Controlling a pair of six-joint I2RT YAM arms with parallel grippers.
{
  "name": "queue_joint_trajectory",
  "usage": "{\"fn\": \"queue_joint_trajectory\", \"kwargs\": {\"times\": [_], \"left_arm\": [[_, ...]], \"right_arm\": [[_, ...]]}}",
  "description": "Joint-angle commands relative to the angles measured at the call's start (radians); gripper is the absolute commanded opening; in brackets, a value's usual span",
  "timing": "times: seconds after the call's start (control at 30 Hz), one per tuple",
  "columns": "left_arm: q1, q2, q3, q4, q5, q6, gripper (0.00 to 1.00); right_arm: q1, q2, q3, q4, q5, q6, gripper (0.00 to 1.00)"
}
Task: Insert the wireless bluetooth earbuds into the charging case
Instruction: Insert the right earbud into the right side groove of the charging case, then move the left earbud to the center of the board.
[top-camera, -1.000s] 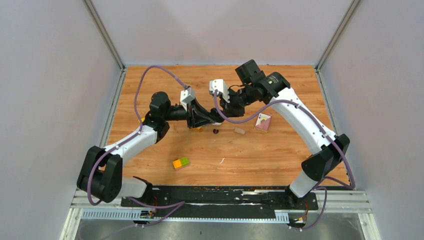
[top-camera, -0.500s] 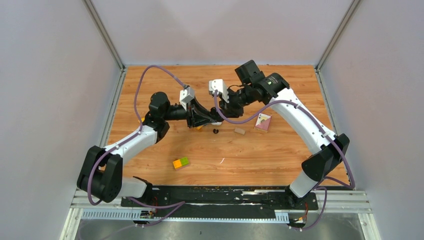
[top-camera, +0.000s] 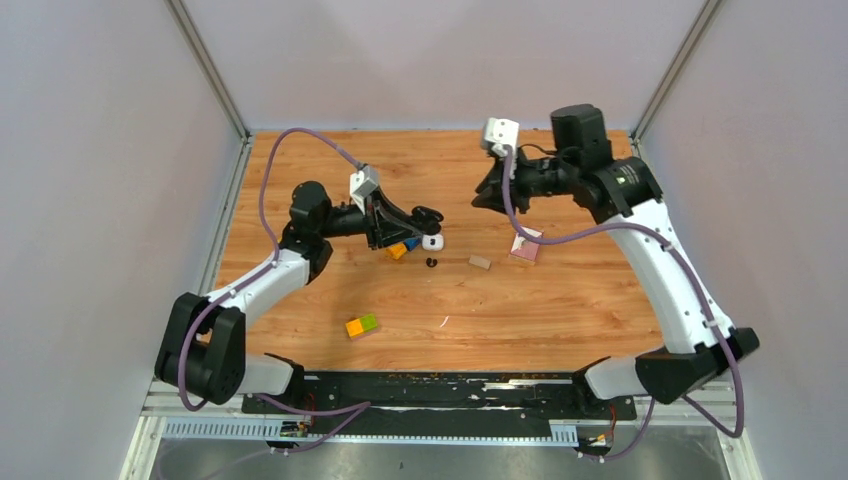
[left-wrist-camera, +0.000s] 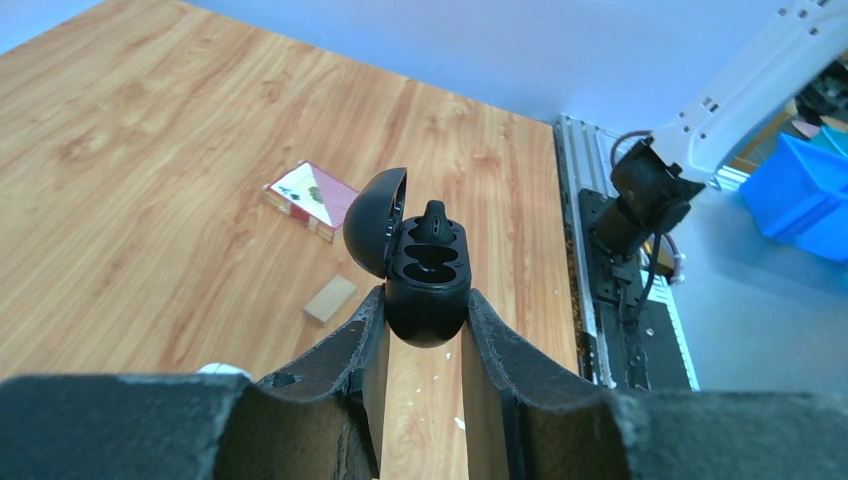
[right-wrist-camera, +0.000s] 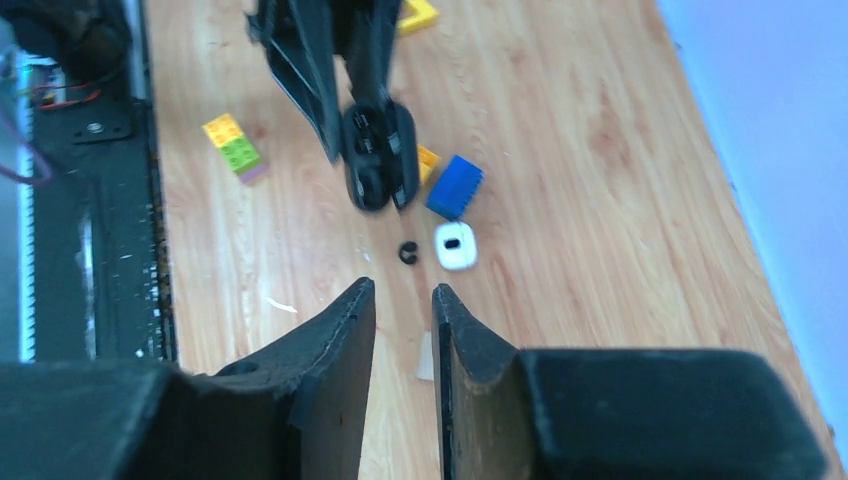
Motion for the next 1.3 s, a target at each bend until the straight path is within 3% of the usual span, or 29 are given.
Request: {"fn": "queue_joint_trajectory", "kwargs": {"times": [0.0,0.13,0.27,0.53,0.83,1.27], "left_arm": [[0.078,-0.032,0.008,0.098,-0.017,-0.124,0.0],[0.16,-0.057,0.027,0.116,-0.041,-0.209,0.0],[0.22,-0.097,0.035,0.078,-0.079,-0.223,0.0],[0.295,-0.168,0.01,0.05,-0.17,-0.241,0.0],[0.336,-0.23,-0.011,0.011,-0.183,-0.235,0.0],[0.351,-0.251,-0.018,-0.019,-0.176,-0.23,0.0]], "right_arm": [[-0.114,-0.106,-0.212,0.238,-0.031,0.076,0.26],[-0.137,-0.196,-0.46,0.416,0.048,-0.006,0.21],[-0.108,-0.164,-0.569,0.451,0.047,-0.091,0.16],[0.151,-0.005,-0.694,0.6,0.218,-0.253,0.09],[0.198,0.25,-0.633,0.678,0.307,-0.305,0.1],[0.197,0.462,-0.531,0.735,0.421,-0.34,0.08]]}}
